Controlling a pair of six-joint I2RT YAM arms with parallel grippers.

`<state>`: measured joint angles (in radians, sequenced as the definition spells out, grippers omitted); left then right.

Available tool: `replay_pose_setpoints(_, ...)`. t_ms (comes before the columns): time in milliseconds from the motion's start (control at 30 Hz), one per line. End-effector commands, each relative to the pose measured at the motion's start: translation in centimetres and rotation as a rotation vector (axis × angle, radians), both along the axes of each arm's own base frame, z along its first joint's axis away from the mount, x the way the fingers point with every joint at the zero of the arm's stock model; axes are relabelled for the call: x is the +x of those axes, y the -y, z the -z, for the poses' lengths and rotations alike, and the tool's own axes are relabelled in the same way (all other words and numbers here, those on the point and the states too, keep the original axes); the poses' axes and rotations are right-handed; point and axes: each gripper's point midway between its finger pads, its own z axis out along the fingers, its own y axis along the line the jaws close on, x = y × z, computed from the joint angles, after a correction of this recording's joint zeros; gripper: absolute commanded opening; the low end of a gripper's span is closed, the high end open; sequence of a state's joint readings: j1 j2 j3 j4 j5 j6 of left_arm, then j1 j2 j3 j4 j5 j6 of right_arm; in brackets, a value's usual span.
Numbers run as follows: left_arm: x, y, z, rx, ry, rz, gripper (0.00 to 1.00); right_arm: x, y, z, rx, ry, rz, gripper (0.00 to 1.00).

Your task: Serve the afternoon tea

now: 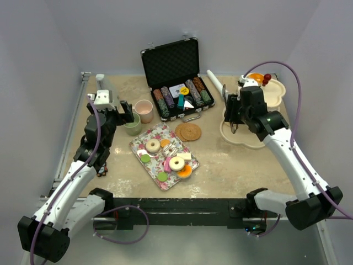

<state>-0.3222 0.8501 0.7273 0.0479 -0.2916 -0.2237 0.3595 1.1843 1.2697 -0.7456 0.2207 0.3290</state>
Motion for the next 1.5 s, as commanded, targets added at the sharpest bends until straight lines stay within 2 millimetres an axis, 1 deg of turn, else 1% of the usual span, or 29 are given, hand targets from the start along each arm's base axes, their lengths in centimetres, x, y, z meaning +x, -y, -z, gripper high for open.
replay_pose_setpoints(0,0.3,0.2,-2.2,-0.003,0.05,0.004,1.0,1.2,-5.5,-1.7,0.08,0.093,-0.214,0.53)
replay_pose_setpoints(33,0.4,0.2,-2.1,-0.001,0.048,0.002,1.0,0.9,-7.4,-1.3,0.078,0.086,-0.263,0.53)
replay_pose_setpoints(67,0.4,0.1,-2.1,0.001,0.047,-0.001,1.0,0.9,-8.3,-1.3,0.073,0.088,-0.277,0.54)
replay_pose_setpoints(100,0.5,0.1,-1.9,0.004,0.043,-0.003,1.0,0.9,-9.0,-0.9,0.059,0.078,-0.284,0.55)
replay_pose_setpoints(133,0.5,0.0,-2.0,0.006,0.044,-0.006,1.0,1.1,-9.4,-0.1,0.041,0.048,-0.277,0.55)
replay_pose_setpoints(233,0.6,0.0,-1.7,0.011,0.034,-0.012,1.0,1.6,-9.1,0.7,0.012,0.034,-0.249,0.54)
replay_pose_setpoints(300,0.8,0.0,-1.3,0.014,0.024,-0.011,1.0,1.5,-9.9,0.1,0.044,0.052,-0.29,0.54)
replay_pose_setpoints(333,0.9,0.1,-1.2,0.015,0.021,-0.008,1.0,1.3,-10.7,-0.2,0.067,0.061,-0.326,0.54)
replay_pose_setpoints(400,1.0,0.3,-1.1,0.015,0.015,-0.003,1.0,0.6,-12.0,0.0,0.088,0.058,-0.381,0.55)
replay_pose_setpoints(433,1.0,0.3,-0.9,0.017,0.011,-0.002,1.0,0.2,-12.6,0.4,0.092,0.046,-0.402,0.55)
replay_pose_setpoints(500,1.1,0.3,-0.8,0.017,0.006,-0.002,1.0,-1.1,-14.3,2.1,0.1,-0.001,-0.448,0.55)
replay_pose_setpoints(600,1.2,0.4,-0.5,0.021,-0.002,0.0,1.0,-3.7,-17.5,4.3,0.127,-0.061,-0.531,0.55)
replay_pose_setpoints(667,1.3,0.4,-0.4,0.023,-0.007,0.0,1.0,-5.5,-19.8,5.0,0.146,-0.076,-0.589,0.55)
replay_pose_setpoints(767,1.3,0.4,-0.3,0.025,-0.01,-0.003,1.0,-7.5,-22.7,5.7,0.183,-0.086,-0.669,0.57)
replay_pose_setpoints(833,1.3,0.4,-0.3,0.026,-0.011,-0.003,1.0,-8.5,-24.2,6.4,0.186,-0.1,-0.709,0.58)
replay_pose_setpoints(933,1.4,0.4,-0.2,0.027,-0.014,-0.003,1.0,-9.7,-25.9,7.8,0.146,-0.125,-0.748,0.61)
replay_pose_setpoints(1033,1.4,0.3,-0.2,0.029,-0.015,-0.004,1.0,-10.2,-26.8,9.6,0.094,-0.153,-0.756,0.63)
replay_pose_setpoints(1133,1.3,0.3,-0.2,0.029,-0.014,-0.007,1.0,-10.3,-27.1,10.2,0.065,-0.157,-0.753,0.64)
replay_pose_setpoints(1267,1.3,0.4,-0.3,0.028,-0.012,-0.003,1.0,-10.6,-27.1,10.4,0.045,-0.162,-0.752,0.66)
replay_pose_setpoints(1467,1.3,0.4,-0.4,0.028,-0.012,0.0,1.0,-11.4,-27.2,11.3,0.002,-0.183,-0.763,0.66)
